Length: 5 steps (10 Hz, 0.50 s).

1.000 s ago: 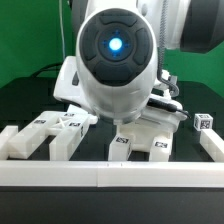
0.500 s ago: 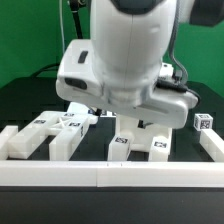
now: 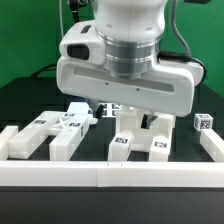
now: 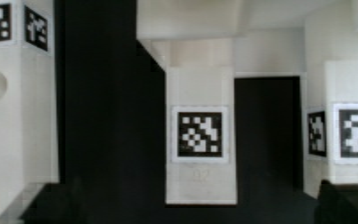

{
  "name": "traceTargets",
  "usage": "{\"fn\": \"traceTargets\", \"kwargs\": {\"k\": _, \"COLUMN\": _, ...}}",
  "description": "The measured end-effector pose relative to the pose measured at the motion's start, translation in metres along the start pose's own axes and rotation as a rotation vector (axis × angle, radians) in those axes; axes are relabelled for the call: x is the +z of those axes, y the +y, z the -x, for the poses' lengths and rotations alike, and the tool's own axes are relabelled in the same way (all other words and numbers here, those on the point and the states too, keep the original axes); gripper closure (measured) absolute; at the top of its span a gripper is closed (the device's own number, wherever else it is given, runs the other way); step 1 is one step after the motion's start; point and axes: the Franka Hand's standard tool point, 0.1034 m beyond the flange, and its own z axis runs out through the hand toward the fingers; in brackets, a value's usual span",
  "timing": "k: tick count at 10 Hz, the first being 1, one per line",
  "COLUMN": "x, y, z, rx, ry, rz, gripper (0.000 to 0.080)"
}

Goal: Assemble chair

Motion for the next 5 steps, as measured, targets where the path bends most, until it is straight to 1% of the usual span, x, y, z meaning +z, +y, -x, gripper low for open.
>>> {"fn": "traceTargets", "kwargs": {"k": 1, "x": -0.005, "y": 0.001, "z": -0.009, "rx": 0.002, "ry": 0.084, "rz": -0.016, "gripper": 0.0151}}
{"fn": "traceTargets", "kwargs": {"k": 2, "x": -0.011, "y": 0.012, "z": -0.012, "rx": -0.004, "ry": 0.173, "rz": -0.034, "gripper": 0.0151}}
{"fn": "traceTargets", "kwargs": {"k": 3, "x": -0.013, "y": 0.026, "z": -0.008, "rx": -0.007, "ry": 0.242, "rz": -0.046, "gripper": 0.0151}}
{"fn": "traceTargets", "kwargs": {"k": 4, "x": -0.01, "y": 0.039, "z": 0.001, "rx": 0.004, "ry": 0.212, "rz": -0.047, "gripper": 0.0151}}
{"fn": "traceTargets", "kwargs": {"k": 5, "x": -0.01, "y": 0.048, "z": -0.001, "rx": 0.018, "ry": 0.211, "rz": -0.047, "gripper": 0.0151}}
